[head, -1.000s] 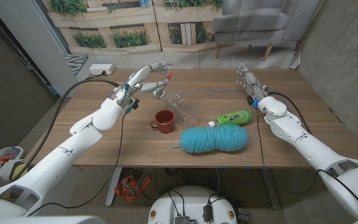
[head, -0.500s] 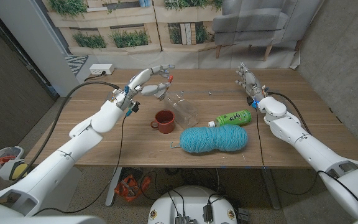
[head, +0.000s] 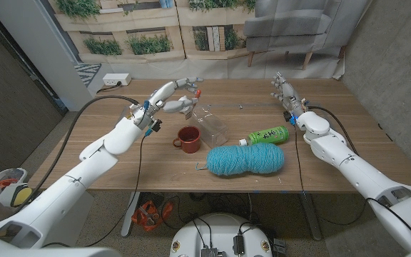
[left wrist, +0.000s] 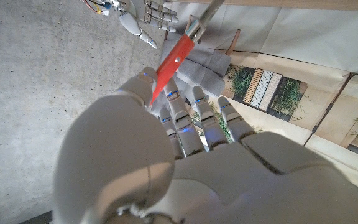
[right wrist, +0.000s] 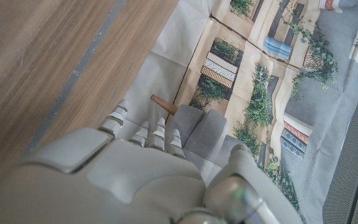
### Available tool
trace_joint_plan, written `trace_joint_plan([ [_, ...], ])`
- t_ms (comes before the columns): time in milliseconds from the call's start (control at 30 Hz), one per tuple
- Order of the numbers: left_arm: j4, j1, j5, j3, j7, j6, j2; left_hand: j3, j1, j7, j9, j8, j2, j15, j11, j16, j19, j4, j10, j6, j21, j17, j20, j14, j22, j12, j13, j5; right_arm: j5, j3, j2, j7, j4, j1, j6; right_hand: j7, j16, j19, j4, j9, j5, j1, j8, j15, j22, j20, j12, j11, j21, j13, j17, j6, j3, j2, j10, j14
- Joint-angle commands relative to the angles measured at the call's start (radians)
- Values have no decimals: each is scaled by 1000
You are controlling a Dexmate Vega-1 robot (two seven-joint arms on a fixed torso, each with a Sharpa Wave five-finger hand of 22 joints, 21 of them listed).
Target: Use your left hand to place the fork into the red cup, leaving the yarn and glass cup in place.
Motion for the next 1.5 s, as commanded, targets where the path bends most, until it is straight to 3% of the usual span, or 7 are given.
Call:
trace_joint_plan([
  [33,4,1,-43,11,-51,-24,3,-2,8,2,3,-3,1,-166,-68,-1,5,5,82,6,-2,5,4,6,2,3,3,5,-4,2,-8,-12,-20,-11,-10,-1,3,9,0,5,0,-2,-1,-14,2,3,2,-2,6,3,5,-8,-1,0,7,3],
  [333,-9,20,-129,5,-128,-13,12,-2,8,8,3,-6,2,-165,-68,-1,8,5,79,4,-1,5,6,7,2,1,4,5,-1,8,-20,-19,-42,-25,-19,0,2,9,0,5,0,-1,0,-15,2,3,2,0,6,4,4,-8,0,2,7,3],
  [667,-16,42,-141,-13,-152,-29,13,2,11,10,3,-8,3,-166,-68,-6,10,3,77,2,-1,3,-14,6,2,-2,5,7,-3,4,-19,-19,-47,-25,-20,1,2,10,0,5,1,0,1,-15,2,2,2,-1,6,4,3,-7,1,5,8,3],
  [1500,19,34,-138,-13,-184,-61,32,1,12,8,3,-9,2,-167,-67,-8,9,4,83,5,-3,3,-11,8,1,-3,7,7,-17,-7,-17,-28,-60,-22,-40,0,1,10,0,5,2,2,3,-14,2,2,1,-2,5,4,2,-8,3,7,7,4],
])
